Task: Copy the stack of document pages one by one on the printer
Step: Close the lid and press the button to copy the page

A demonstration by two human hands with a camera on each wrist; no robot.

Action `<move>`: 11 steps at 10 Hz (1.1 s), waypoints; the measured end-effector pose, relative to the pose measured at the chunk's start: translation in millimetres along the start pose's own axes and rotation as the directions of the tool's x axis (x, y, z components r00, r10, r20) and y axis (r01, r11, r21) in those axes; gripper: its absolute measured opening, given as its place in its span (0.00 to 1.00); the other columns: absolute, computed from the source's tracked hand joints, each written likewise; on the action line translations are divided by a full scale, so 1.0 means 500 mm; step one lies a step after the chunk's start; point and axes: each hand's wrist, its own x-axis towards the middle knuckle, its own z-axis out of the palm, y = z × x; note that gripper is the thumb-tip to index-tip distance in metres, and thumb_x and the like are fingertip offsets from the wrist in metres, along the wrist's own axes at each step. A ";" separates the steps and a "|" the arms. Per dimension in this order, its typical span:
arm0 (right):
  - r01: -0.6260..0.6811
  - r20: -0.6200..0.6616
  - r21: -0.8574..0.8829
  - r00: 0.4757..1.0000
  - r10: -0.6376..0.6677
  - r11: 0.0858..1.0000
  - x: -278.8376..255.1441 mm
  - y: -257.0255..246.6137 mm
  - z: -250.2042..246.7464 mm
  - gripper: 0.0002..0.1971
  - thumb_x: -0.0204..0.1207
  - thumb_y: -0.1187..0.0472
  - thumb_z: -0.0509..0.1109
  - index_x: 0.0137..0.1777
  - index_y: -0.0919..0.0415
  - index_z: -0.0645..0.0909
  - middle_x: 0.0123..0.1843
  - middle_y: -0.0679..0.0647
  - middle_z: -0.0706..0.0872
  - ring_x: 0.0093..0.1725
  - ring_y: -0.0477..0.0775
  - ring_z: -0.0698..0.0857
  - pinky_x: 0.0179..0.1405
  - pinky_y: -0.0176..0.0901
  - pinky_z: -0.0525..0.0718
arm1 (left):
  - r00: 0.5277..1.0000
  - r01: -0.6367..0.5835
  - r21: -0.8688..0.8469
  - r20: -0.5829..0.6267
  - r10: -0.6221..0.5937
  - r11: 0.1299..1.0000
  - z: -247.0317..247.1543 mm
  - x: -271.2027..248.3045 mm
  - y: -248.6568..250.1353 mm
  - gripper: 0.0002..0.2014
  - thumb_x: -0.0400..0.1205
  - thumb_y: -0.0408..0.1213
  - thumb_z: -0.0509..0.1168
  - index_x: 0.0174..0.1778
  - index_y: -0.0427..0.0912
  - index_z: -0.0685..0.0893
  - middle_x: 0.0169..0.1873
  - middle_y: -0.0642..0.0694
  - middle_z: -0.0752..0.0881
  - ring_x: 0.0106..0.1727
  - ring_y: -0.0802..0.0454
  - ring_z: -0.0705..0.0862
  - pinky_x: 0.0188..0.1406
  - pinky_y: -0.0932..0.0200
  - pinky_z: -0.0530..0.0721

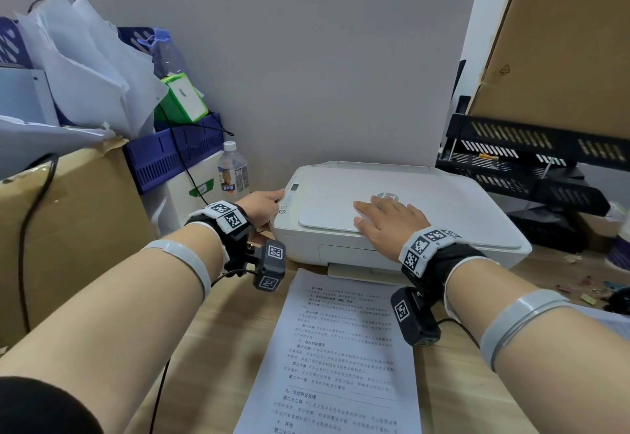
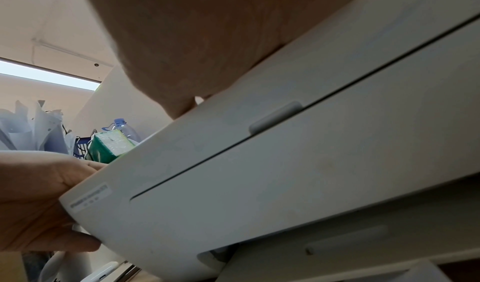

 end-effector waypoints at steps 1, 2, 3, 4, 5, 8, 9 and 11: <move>0.000 -0.001 -0.008 1.000 0.000 1.000 0.000 0.001 0.000 0.26 0.87 0.40 0.43 0.84 0.40 0.56 0.88 0.49 0.56 0.86 0.53 0.55 0.84 0.61 0.49 | 1.000 -0.011 0.051 -0.007 0.012 0.999 0.000 0.001 0.003 0.27 0.86 0.30 0.58 0.79 0.60 0.72 0.67 0.44 0.85 0.62 0.37 0.86 0.59 0.32 0.86; -0.003 -0.002 -0.009 1.000 0.003 1.000 0.003 0.001 0.001 0.26 0.87 0.40 0.43 0.84 0.40 0.56 0.88 0.49 0.56 0.86 0.53 0.55 0.84 0.61 0.49 | 1.000 -0.010 0.062 -0.018 0.011 0.998 -0.002 0.003 0.004 0.27 0.86 0.29 0.58 0.80 0.59 0.71 0.67 0.43 0.84 0.62 0.35 0.86 0.59 0.32 0.85; -0.003 -0.002 -0.004 1.000 0.003 1.000 0.004 -0.001 0.000 0.26 0.87 0.40 0.43 0.84 0.40 0.56 0.88 0.49 0.56 0.86 0.53 0.54 0.85 0.61 0.48 | 1.000 -0.008 0.078 -0.016 0.009 0.997 -0.003 0.005 0.004 0.28 0.86 0.29 0.59 0.80 0.58 0.70 0.68 0.42 0.84 0.63 0.35 0.85 0.60 0.32 0.85; -0.005 0.001 0.000 1.000 0.005 1.000 0.003 0.001 0.001 0.27 0.86 0.40 0.43 0.84 0.40 0.56 0.88 0.49 0.56 0.86 0.53 0.54 0.85 0.61 0.48 | 1.000 -0.005 0.089 -0.025 0.007 0.996 -0.002 0.009 0.003 0.28 0.86 0.29 0.59 0.80 0.60 0.71 0.66 0.42 0.85 0.62 0.34 0.86 0.59 0.30 0.85; -0.003 0.001 0.000 1.000 0.003 1.000 0.001 0.001 0.002 0.27 0.86 0.40 0.43 0.84 0.39 0.56 0.88 0.49 0.55 0.86 0.53 0.54 0.85 0.61 0.48 | 0.999 0.020 0.075 -0.039 -0.017 0.997 -0.002 0.012 0.001 0.28 0.86 0.30 0.58 0.78 0.63 0.72 0.61 0.43 0.87 0.58 0.35 0.87 0.57 0.29 0.86; 0.000 0.008 0.002 1.000 0.000 1.000 0.004 0.003 0.003 0.27 0.86 0.39 0.42 0.84 0.39 0.55 0.88 0.49 0.55 0.87 0.53 0.53 0.85 0.61 0.47 | 0.998 0.043 0.060 -0.053 -0.040 0.997 -0.002 0.018 -0.001 0.27 0.86 0.31 0.58 0.77 0.65 0.72 0.59 0.43 0.87 0.57 0.35 0.88 0.55 0.29 0.86; 0.002 0.004 0.001 1.000 -0.002 1.000 0.003 0.003 0.003 0.27 0.86 0.39 0.43 0.84 0.40 0.55 0.88 0.49 0.56 0.86 0.53 0.54 0.85 0.61 0.48 | 0.999 0.031 0.064 -0.031 -0.029 0.997 -0.003 0.014 0.002 0.27 0.86 0.29 0.57 0.76 0.63 0.74 0.59 0.43 0.87 0.59 0.34 0.87 0.57 0.29 0.86; 0.004 0.003 -0.003 1.000 -0.004 1.000 0.002 0.003 0.002 0.27 0.86 0.40 0.43 0.84 0.40 0.56 0.88 0.49 0.56 0.86 0.53 0.54 0.84 0.62 0.48 | 0.999 0.019 0.083 -0.031 -0.016 0.996 -0.002 0.014 0.003 0.27 0.86 0.29 0.57 0.77 0.62 0.73 0.60 0.41 0.86 0.58 0.32 0.87 0.56 0.27 0.85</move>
